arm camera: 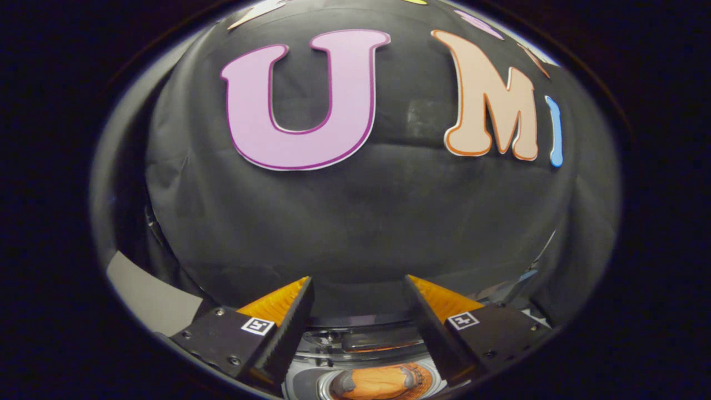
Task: Put the clothes into the washing machine and then close the washing machine lid.
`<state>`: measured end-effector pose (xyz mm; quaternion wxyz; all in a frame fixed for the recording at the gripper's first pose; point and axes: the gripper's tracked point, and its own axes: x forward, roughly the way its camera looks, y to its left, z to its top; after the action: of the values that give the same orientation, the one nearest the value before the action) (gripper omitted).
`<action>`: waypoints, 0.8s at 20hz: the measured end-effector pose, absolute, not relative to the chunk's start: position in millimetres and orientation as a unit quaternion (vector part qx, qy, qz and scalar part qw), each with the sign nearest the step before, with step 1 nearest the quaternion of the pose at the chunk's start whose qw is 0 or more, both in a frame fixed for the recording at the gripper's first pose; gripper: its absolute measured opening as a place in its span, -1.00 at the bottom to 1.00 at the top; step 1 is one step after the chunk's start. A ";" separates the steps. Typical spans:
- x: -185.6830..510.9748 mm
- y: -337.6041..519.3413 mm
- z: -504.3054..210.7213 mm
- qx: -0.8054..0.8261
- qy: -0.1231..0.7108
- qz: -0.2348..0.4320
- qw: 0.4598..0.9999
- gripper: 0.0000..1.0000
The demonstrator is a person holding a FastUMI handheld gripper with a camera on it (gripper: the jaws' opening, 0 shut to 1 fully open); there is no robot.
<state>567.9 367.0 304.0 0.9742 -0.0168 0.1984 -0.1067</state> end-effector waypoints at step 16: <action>530.0 373.4 308.1 -0.022 0.179 -0.084 0.980 0.92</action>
<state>530.0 373.4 308.1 0.9799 -0.0224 0.1793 -0.0841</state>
